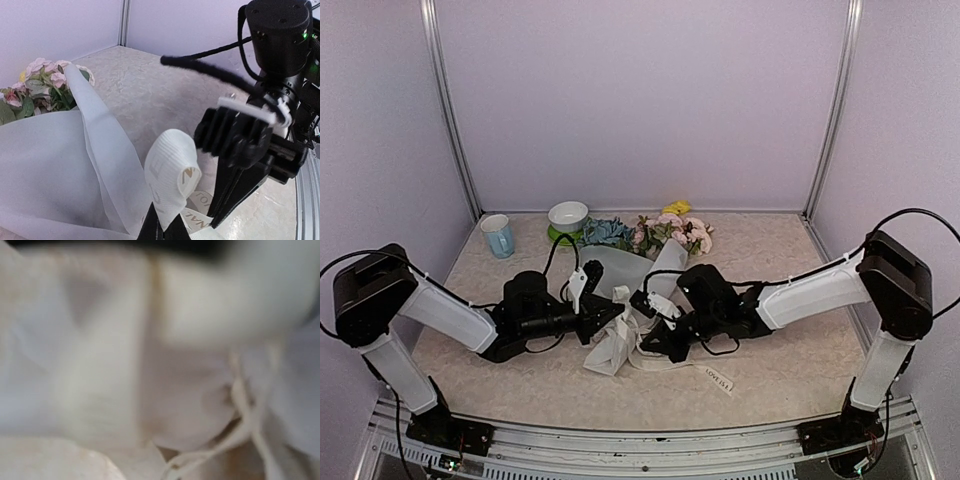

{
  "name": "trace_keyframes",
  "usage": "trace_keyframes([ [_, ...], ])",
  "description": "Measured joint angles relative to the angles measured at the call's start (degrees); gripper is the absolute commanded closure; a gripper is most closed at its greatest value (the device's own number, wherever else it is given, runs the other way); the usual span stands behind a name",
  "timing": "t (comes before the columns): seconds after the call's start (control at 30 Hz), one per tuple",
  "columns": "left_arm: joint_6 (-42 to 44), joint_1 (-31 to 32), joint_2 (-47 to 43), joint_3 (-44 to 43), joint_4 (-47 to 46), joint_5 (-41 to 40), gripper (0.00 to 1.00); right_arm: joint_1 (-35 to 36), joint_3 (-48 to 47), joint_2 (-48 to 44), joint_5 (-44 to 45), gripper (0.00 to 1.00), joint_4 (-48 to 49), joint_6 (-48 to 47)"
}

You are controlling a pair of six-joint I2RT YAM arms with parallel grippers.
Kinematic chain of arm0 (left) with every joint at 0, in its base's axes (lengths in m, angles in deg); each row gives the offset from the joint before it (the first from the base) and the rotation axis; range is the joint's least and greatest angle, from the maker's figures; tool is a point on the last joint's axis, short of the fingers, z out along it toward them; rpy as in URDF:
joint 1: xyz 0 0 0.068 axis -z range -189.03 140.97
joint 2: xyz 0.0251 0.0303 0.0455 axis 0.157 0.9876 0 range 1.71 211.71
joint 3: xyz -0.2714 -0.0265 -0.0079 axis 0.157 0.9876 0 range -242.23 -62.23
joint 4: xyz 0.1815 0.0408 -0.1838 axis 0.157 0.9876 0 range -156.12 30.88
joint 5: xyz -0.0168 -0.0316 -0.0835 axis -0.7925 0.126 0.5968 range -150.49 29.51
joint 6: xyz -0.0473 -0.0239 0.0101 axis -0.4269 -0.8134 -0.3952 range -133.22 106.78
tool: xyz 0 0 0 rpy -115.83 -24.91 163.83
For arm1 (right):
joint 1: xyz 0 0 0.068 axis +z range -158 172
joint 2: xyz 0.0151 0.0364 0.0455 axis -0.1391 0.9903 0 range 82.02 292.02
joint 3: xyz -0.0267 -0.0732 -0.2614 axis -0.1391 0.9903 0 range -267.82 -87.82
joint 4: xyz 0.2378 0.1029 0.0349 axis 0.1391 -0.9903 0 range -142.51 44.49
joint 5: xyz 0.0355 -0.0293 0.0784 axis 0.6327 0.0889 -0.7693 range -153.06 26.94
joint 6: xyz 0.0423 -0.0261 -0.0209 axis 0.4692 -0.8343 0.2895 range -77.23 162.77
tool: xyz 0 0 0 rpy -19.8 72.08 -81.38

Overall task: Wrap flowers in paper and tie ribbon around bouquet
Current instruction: Cross the half-tied ribbon over the folded bouquet.

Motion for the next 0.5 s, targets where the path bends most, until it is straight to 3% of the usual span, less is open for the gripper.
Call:
trace_keyframes([
  [0.23, 2.2, -0.2, 2.4, -3.0, -2.9, 1.2, 1.00, -4.3, 0.0, -8.9, -3.6, 1.00, -1.0, 0.7],
  [0.5, 3.0, -0.6, 5.4, -3.2, -6.1, 1.2, 1.00, -4.9, -0.3, -8.2, -17.3, 1.00, -1.4, -0.4],
])
